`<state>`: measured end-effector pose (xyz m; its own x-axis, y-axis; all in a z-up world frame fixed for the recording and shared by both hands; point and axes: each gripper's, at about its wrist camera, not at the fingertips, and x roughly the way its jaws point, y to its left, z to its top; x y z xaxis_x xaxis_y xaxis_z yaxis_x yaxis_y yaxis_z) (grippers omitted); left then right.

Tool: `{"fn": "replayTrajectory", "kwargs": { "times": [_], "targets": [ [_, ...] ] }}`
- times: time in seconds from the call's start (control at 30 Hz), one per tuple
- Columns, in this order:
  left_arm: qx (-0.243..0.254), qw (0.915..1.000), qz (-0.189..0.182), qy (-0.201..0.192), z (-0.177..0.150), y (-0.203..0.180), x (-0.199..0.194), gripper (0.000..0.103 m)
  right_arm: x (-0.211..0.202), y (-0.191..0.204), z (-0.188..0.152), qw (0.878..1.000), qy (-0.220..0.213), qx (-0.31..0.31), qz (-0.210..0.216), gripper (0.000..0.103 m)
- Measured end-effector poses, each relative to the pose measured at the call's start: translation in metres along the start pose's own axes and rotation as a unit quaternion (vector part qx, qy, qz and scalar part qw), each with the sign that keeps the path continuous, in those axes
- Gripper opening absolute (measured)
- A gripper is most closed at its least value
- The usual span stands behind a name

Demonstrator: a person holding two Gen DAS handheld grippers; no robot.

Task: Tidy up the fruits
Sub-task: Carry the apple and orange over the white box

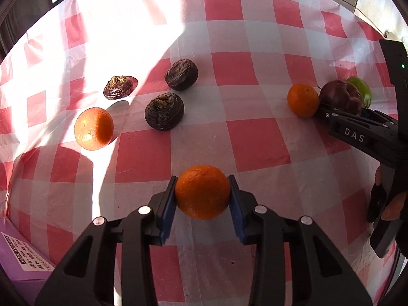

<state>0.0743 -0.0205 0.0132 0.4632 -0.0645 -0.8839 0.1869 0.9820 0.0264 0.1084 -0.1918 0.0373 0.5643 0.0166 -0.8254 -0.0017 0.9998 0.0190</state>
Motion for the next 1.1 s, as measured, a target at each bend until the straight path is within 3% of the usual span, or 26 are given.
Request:
{"fn": "replayTrajectory", "kwargs": {
  "times": [0.2,0.63,0.83,1.1],
  "targets": [
    [0.001,0.9997,-0.023,0.013,-0.025,-0.01,-0.017,0.037,-0.011,-0.004,-0.006,1.0,0.023,0.012,0.006,0.062],
    [0.027,0.9969,-0.069,0.025,-0.082,-0.009,-0.062,0.037,-0.079,0.033,-0.087,0.998,0.059,-0.007,0.027,0.062],
    [0.039,0.9948,-0.094,0.013,-0.087,-0.008,-0.086,0.037,-0.1,0.048,-0.105,0.998,0.058,-0.003,0.025,0.062],
    [0.07,0.9918,-0.098,-0.042,-0.086,0.009,-0.139,0.037,-0.14,0.07,-0.115,0.999,0.048,0.008,0.023,0.062]
  ]
}}
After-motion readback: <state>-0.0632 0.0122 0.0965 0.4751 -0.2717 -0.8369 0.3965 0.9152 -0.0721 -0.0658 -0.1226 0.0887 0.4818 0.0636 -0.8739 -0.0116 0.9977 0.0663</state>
